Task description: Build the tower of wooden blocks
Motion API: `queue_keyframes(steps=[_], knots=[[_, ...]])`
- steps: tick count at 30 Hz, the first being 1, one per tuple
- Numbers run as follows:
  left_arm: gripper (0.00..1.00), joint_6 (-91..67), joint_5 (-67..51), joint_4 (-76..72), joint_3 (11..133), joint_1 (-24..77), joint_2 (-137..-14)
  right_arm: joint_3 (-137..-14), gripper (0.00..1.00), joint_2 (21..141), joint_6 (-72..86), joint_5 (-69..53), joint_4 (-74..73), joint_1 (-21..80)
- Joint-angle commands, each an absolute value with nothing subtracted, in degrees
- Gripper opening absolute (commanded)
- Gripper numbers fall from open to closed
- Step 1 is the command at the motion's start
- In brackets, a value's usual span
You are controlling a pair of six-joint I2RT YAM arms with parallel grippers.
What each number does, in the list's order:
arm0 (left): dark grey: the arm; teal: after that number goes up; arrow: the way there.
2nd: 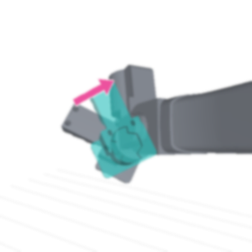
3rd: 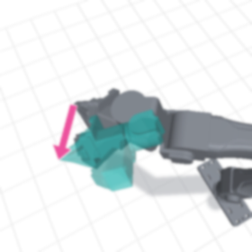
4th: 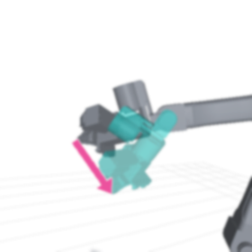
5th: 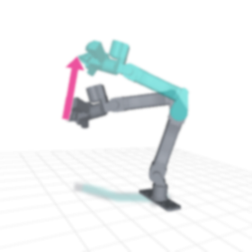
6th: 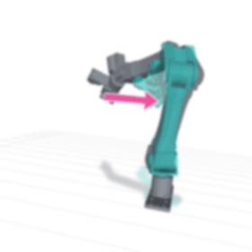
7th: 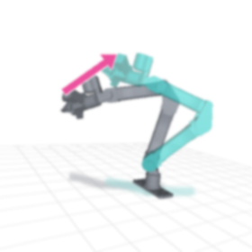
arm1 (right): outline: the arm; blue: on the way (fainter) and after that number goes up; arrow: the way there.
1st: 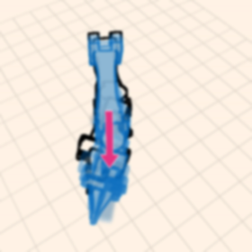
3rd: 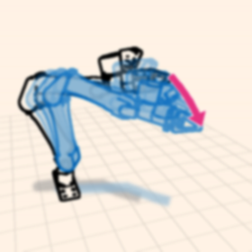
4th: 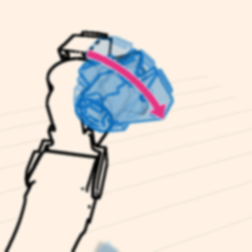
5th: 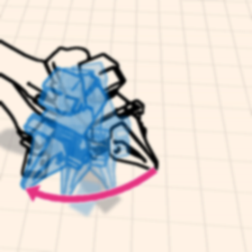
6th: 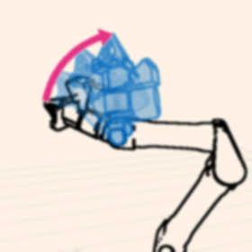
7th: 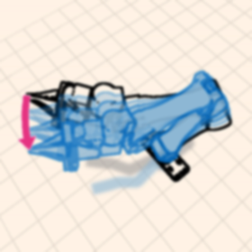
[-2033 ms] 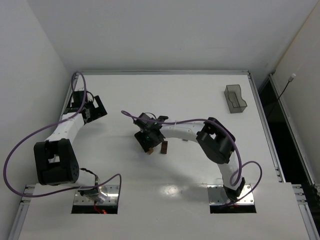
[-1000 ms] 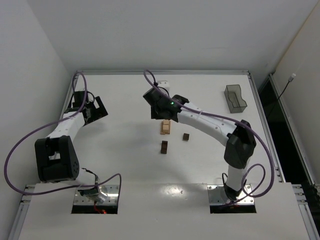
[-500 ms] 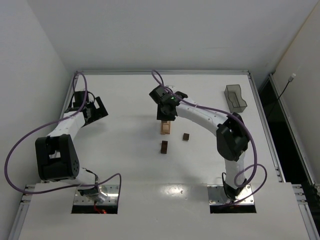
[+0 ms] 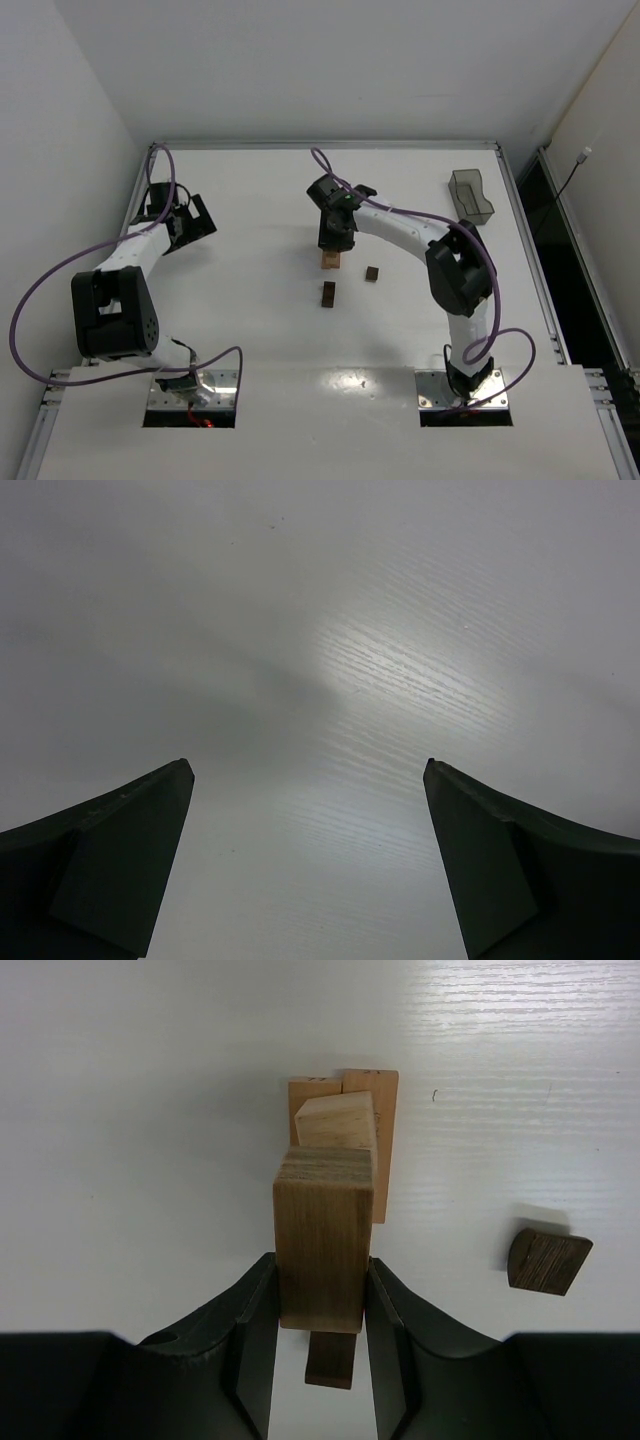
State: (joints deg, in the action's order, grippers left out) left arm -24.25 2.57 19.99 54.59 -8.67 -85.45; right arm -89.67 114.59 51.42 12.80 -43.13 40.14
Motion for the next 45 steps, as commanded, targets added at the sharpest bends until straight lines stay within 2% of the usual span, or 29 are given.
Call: queue_keyframes(steps=[1, 27, 29, 31, 35, 36, 45], knots=[[1.00, -24.52, 2.72, 18.28, 56.51, -8.88, -85.34, -90.44, 0.00, 114.60, 50.98, 10.90, -41.48, 39.46], [1.00, -24.52, 2.20, 17.75, 55.99, -8.88, -85.87, -91.50, 0.01, 116.72, 48.25, 13.45, -40.96, 39.46], [1.00, -24.52, 2.20, 17.75, 55.99, -8.88, -85.87, -91.49, 0.04, 116.72, 48.25, 13.45, -40.96, 39.46], [1.00, -24.52, 1.67, 17.75, 56.51, -8.88, -85.87, -91.49, 0.12, 116.72, 47.73, 13.45, -40.96, 39.46], [1.00, -24.52, 1.67, 17.75, 56.51, -8.88, -85.87, -92.02, 0.30, 117.33, 47.72, 13.45, -40.96, 39.46], [1.00, -24.52, 1.67, 17.75, 56.51, -8.88, -85.87, -92.02, 0.41, 117.33, 47.72, 13.45, -40.43, 39.46], [1.00, -24.52, 1.67, 17.75, 57.04, -8.88, -86.40, -92.02, 0.55, 117.86, 46.49, 13.45, -39.91, 39.46]])
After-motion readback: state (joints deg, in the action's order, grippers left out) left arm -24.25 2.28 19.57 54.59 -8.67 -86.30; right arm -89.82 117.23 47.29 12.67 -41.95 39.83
